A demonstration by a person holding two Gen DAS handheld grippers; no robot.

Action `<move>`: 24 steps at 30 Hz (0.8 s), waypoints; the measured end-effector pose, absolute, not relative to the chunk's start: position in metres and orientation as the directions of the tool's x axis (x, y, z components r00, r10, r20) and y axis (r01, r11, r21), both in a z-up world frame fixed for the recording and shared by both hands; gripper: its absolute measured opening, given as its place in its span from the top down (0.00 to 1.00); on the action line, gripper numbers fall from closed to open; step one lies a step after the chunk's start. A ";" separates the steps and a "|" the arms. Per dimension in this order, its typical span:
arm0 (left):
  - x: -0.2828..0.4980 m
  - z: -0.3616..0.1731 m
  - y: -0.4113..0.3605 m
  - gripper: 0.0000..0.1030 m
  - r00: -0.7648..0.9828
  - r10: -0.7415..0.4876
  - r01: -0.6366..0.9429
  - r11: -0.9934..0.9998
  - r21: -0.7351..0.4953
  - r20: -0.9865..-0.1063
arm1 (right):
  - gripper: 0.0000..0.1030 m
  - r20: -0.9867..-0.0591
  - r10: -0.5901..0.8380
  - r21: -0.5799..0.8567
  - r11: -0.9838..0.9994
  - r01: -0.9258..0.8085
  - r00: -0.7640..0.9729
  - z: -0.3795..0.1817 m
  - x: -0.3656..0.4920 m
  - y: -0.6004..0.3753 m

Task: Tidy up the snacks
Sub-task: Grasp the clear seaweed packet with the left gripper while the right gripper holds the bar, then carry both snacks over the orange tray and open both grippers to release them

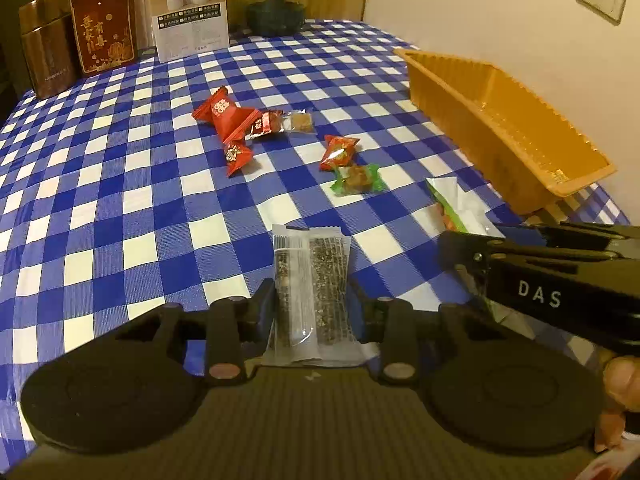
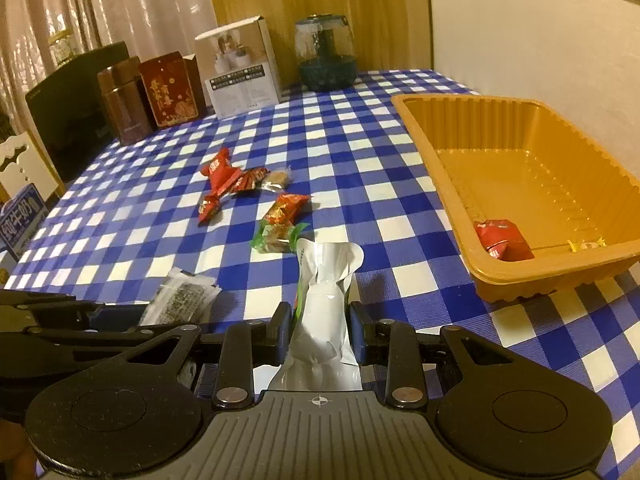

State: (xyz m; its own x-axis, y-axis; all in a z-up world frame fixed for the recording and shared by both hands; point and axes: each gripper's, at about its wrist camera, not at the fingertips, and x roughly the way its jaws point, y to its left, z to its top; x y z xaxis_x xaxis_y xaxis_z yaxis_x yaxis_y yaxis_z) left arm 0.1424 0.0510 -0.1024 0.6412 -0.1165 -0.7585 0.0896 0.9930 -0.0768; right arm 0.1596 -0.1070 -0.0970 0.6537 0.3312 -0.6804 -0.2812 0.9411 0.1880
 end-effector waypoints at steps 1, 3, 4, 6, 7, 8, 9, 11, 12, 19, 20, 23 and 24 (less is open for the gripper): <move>0.140 -0.100 0.051 0.67 0.643 -0.117 0.087 0.993 -0.080 -0.757 | 0.70 -0.677 0.333 0.188 0.941 -0.283 0.656 -0.096 0.158 -0.108; 0.136 -0.097 0.049 0.67 0.648 -0.119 0.083 0.993 -0.086 -0.752 | 0.70 -0.672 0.334 0.186 0.940 -0.287 0.660 -0.093 0.153 -0.112; 0.133 -0.095 0.049 0.67 0.650 -0.121 0.080 0.993 -0.091 -0.750 | 0.70 -0.671 0.335 0.186 0.940 -0.287 0.662 -0.092 0.151 -0.113; 0.127 -0.091 0.047 0.67 0.655 -0.126 0.074 0.992 -0.102 -0.745 | 0.70 -0.668 0.330 0.181 0.941 -0.285 0.667 -0.088 0.146 -0.118; 0.124 -0.089 0.045 0.67 0.658 -0.128 0.070 0.992 -0.110 -0.742 | 0.70 -0.668 0.328 0.180 0.942 -0.282 0.668 -0.086 0.144 -0.121; 0.121 -0.087 0.044 0.67 0.660 -0.131 0.065 0.991 -0.117 -0.740 | 0.70 -0.667 0.327 0.181 0.943 -0.280 0.669 -0.084 0.141 -0.123; 0.117 -0.086 0.042 0.67 0.661 -0.134 0.061 0.990 -0.125 -0.739 | 0.70 -0.666 0.326 0.181 0.943 -0.278 0.671 -0.082 0.139 -0.126; 0.110 -0.083 0.039 0.67 0.663 -0.143 0.055 0.988 -0.143 -0.735 | 0.70 -0.661 0.325 0.180 0.944 -0.277 0.677 -0.076 0.132 -0.132; 0.107 -0.081 0.037 0.67 0.664 -0.146 0.052 0.987 -0.150 -0.733 | 0.70 -0.658 0.325 0.180 0.944 -0.277 0.680 -0.073 0.128 -0.136; 0.091 -0.064 0.018 0.67 0.673 -0.175 0.065 0.982 -0.179 -0.718 | 0.70 -0.635 0.318 0.177 0.947 -0.267 0.704 -0.051 0.104 -0.156; 0.090 -0.062 0.014 0.67 0.675 -0.179 0.069 0.981 -0.180 -0.716 | 0.70 -0.632 0.316 0.178 0.948 -0.264 0.708 -0.048 0.102 -0.159; 0.088 -0.052 0.004 0.67 0.685 -0.191 0.086 0.980 -0.182 -0.703 | 0.70 -0.625 0.307 0.180 0.951 -0.250 0.718 -0.039 0.098 -0.169; 0.088 -0.050 0.000 0.67 0.687 -0.196 0.092 0.979 -0.183 -0.700 | 0.70 -0.623 0.304 0.180 0.952 -0.246 0.721 -0.037 0.097 -0.172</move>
State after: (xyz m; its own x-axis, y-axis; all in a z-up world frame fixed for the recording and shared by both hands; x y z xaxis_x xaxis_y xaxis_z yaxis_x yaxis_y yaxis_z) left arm 0.0884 0.0003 -0.0495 0.6871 -0.1956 -0.6998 0.0924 0.9788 -0.1828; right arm 0.0973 -0.1716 -0.0372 0.7205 0.3039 -0.6233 -0.2462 0.9524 0.1798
